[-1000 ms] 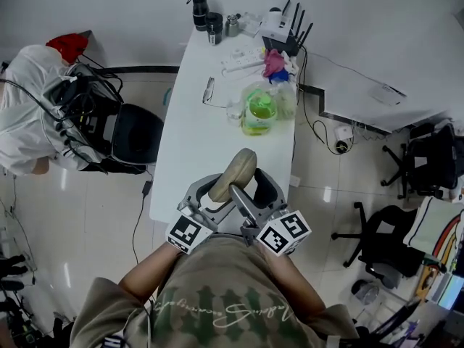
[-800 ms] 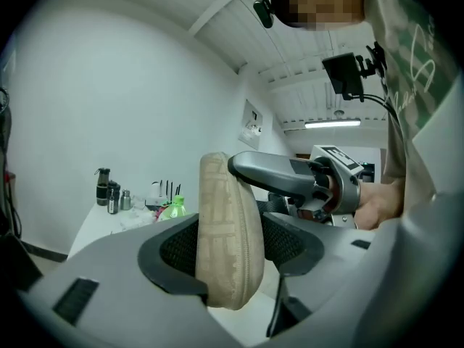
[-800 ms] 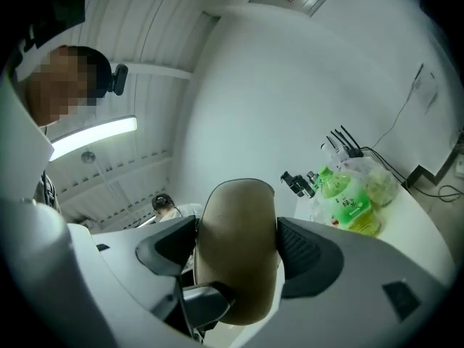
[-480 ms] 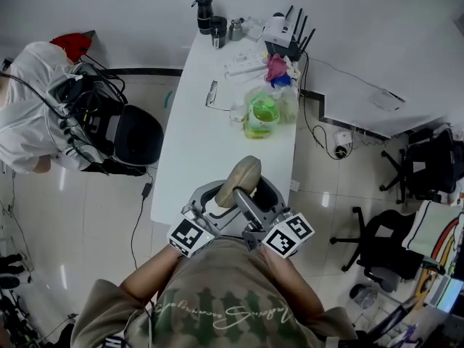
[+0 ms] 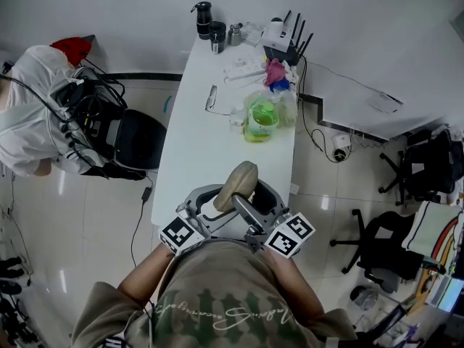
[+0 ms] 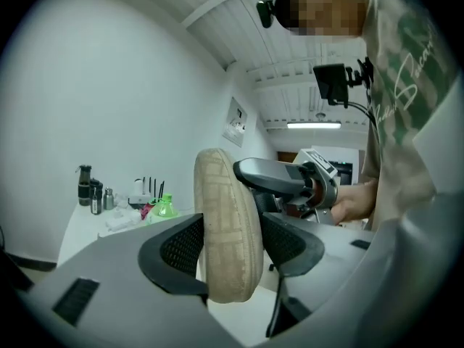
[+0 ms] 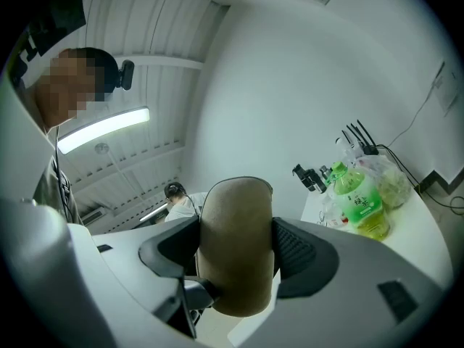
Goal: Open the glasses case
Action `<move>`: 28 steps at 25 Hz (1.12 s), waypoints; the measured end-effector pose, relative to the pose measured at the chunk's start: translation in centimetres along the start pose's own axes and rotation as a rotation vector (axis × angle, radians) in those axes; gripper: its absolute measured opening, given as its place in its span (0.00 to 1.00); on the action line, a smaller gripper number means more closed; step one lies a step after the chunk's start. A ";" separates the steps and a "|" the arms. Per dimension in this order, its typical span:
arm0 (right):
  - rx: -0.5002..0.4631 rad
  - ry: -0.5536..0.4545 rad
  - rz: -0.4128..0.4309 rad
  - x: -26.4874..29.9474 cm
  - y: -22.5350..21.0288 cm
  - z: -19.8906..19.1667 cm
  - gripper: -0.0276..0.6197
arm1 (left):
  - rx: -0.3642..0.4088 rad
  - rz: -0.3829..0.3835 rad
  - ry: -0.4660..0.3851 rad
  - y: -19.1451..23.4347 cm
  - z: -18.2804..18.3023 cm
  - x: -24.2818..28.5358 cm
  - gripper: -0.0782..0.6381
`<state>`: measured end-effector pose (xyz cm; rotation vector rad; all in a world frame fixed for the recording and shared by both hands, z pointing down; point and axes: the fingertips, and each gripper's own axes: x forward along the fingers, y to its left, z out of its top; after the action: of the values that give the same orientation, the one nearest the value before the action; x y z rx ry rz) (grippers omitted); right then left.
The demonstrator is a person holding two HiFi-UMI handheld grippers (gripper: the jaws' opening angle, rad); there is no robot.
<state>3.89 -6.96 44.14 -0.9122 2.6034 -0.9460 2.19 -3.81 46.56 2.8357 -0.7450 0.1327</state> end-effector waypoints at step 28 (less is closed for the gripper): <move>-0.072 0.063 0.154 0.2 2.8 0.5 0.54 | -0.123 -0.202 -0.026 0.2 3.9 -3.2 0.48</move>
<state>2.57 -5.66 41.96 -0.6964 2.7305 -0.8589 -0.59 -3.34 42.33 2.7788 -0.4507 0.0186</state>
